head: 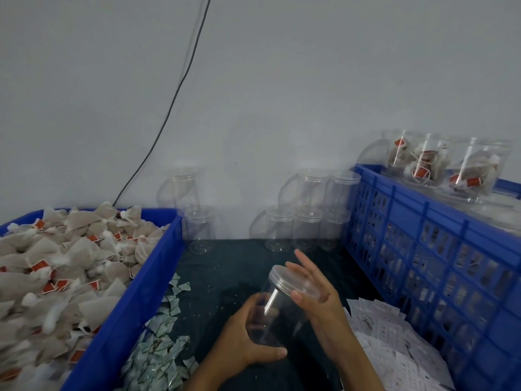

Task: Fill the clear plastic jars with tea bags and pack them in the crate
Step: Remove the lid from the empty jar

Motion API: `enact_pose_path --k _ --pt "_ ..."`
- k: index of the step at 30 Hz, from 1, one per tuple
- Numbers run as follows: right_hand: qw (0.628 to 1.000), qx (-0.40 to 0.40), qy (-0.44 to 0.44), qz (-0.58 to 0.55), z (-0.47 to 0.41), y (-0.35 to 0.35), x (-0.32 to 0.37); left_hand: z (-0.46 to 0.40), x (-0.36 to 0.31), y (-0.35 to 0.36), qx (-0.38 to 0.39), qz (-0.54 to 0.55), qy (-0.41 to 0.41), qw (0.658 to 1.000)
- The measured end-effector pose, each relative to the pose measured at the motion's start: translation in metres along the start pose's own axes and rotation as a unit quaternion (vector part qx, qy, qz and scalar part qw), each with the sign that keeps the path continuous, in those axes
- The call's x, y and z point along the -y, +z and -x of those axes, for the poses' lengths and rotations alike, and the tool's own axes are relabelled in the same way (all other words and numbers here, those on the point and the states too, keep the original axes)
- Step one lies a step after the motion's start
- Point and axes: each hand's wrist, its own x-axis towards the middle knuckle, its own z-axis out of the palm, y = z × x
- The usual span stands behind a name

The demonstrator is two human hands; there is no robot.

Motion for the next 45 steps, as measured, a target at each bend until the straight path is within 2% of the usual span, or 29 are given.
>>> enact_pose_path --k 2,6,8,12,14,19,21,24,27,30,32,35,40,42,45 --pt "0.999 -0.044 0.015 -0.001 0.0 0.005 -0.007 -0.001 -0.002 0.005 -0.053 -0.019 0.008 0.998" --pt "0.994 -0.108 0.008 -0.002 0.001 0.019 -0.028 -0.001 -0.005 0.006 -0.137 -0.154 0.023 0.978" --pt "0.992 -0.121 0.0 -0.028 -0.001 0.019 -0.034 -0.001 -0.004 0.006 -0.135 -0.16 0.026 0.978" --pt "0.994 -0.089 -0.005 -0.061 -0.003 0.011 -0.033 -0.001 0.001 0.002 -0.09 -0.036 0.02 0.995" --pt "0.995 -0.084 -0.011 -0.06 -0.002 0.011 -0.031 -0.001 0.001 0.001 -0.085 -0.007 0.016 0.996" --pt "0.991 -0.13 -0.018 0.014 -0.002 0.016 -0.026 0.002 -0.001 0.003 -0.087 -0.104 0.018 0.991" --pt "0.991 -0.13 -0.015 0.017 -0.001 0.013 -0.024 0.004 -0.003 0.002 -0.064 -0.074 0.006 0.995" --pt "0.991 -0.097 0.027 -0.086 -0.001 0.003 -0.017 0.003 -0.007 -0.003 0.029 0.042 -0.044 0.998" --pt "0.98 -0.027 0.066 -0.188 0.0 -0.004 -0.011 0.005 -0.015 -0.01 0.145 0.159 -0.097 0.972" --pt "0.964 0.02 0.079 -0.255 0.002 -0.007 -0.011 0.007 -0.02 -0.012 0.19 0.195 -0.094 0.958" --pt "0.958 0.025 0.084 -0.275 0.002 -0.007 -0.013 0.007 -0.02 -0.01 0.18 0.206 -0.09 0.958" --pt "0.963 -0.034 0.095 -0.25 -0.001 -0.006 -0.018 0.005 -0.013 -0.007 0.116 0.203 -0.097 0.967" --pt "0.988 -0.133 0.058 -0.05 -0.001 0.009 -0.025 0.003 -0.001 -0.001 -0.001 0.082 -0.053 0.995" --pt "0.987 -0.152 0.048 -0.009 0.0 0.011 -0.027 0.002 0.002 -0.001 -0.019 0.062 -0.04 0.997" --pt "0.989 -0.142 0.036 -0.038 0.0 0.01 -0.026 0.001 0.003 -0.003 0.01 0.087 -0.041 0.995"
